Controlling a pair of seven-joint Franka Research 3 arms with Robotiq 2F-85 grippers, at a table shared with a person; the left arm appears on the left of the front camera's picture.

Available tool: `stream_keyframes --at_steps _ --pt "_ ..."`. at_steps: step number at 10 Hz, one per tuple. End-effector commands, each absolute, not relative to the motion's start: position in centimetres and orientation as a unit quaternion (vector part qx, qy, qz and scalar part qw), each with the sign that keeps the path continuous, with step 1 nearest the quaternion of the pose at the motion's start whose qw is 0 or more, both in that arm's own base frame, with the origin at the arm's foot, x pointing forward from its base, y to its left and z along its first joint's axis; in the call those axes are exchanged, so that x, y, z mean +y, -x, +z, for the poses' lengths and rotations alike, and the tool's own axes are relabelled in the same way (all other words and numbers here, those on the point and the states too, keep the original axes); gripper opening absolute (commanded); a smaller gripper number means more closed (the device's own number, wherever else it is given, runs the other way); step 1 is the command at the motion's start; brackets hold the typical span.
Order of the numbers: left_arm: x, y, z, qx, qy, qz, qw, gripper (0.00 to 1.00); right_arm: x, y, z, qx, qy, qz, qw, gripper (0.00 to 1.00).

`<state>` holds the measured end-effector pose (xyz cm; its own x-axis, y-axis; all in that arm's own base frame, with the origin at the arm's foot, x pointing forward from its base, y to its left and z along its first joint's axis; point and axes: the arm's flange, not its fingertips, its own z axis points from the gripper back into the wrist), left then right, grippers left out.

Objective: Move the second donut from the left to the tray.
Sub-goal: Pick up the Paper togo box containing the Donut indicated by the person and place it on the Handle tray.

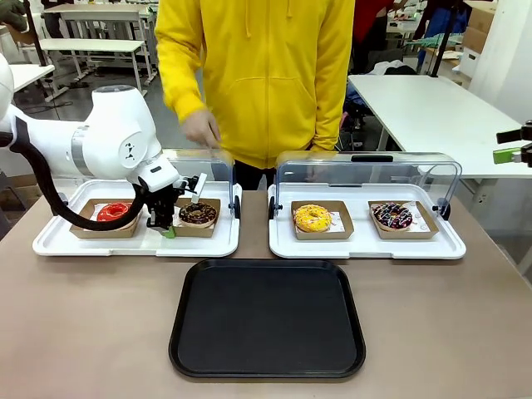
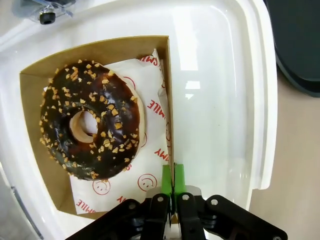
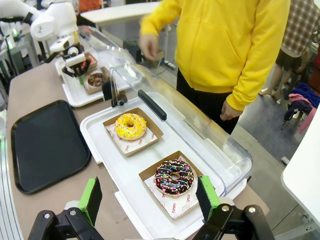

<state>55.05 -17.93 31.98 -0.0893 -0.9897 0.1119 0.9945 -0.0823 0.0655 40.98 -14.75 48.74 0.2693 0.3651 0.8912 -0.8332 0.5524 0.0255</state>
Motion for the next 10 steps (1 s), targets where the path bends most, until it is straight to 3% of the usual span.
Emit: stream_keyframes --at_steps 1,4,10 --pt "-18.1 -54.9 32.0 -0.061 0.018 -0.738 0.672 0.00 -14.7 -41.0 48.9 -0.457 -0.258 0.399 0.752 1.00" --pt "-18.2 -55.0 32.0 -0.062 0.020 -0.737 0.673 0.02 -14.7 -41.0 48.9 -0.457 -0.258 0.399 0.752 1.00" --pt "-18.7 -48.6 39.2 -0.117 -0.050 -0.705 0.698 0.02 -14.7 -41.0 48.9 -0.457 -0.258 0.399 0.752 1.00"
